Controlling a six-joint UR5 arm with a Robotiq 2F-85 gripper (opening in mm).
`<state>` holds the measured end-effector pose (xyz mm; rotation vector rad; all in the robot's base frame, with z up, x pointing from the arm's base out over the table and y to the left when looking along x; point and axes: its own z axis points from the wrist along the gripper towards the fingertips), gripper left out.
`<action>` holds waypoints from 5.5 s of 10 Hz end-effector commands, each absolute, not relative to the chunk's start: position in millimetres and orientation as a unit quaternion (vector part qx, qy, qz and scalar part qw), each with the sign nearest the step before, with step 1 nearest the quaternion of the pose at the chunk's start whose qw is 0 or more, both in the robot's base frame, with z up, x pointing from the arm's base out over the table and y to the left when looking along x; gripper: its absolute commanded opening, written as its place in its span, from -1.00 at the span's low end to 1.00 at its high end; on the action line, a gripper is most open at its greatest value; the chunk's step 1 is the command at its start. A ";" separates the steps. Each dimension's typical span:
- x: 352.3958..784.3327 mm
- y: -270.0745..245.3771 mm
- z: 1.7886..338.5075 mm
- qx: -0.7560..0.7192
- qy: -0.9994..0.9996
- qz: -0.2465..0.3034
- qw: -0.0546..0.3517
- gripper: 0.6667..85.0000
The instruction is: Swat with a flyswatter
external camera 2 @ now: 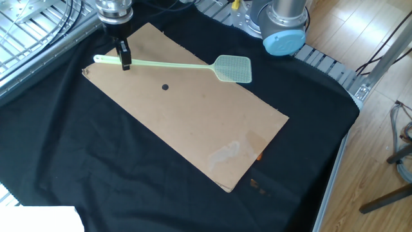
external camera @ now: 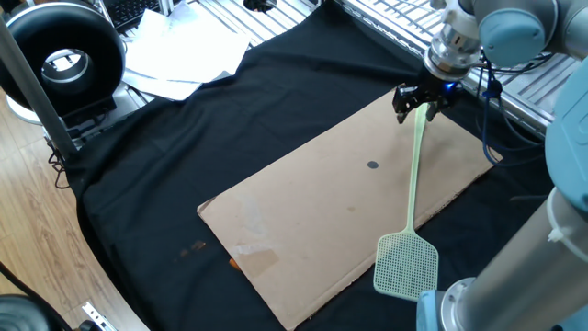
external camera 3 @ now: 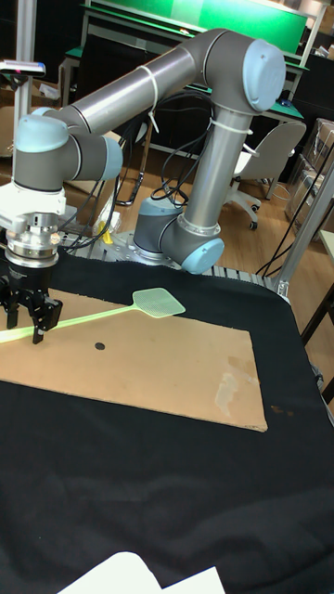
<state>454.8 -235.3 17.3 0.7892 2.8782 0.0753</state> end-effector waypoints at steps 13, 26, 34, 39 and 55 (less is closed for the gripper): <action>444.7 -253.2 22.8 0.265 0.961 -0.002 0.079 0.45; 452.0 -256.6 1.5 0.262 0.960 0.000 0.101 0.34; 454.9 -243.6 8.0 -0.069 0.992 -0.006 0.105 0.19; 445.1 -251.6 3.6 -0.192 0.978 -0.033 0.078 0.15; 465.6 -227.1 44.1 -0.089 0.996 -0.015 0.028 -0.98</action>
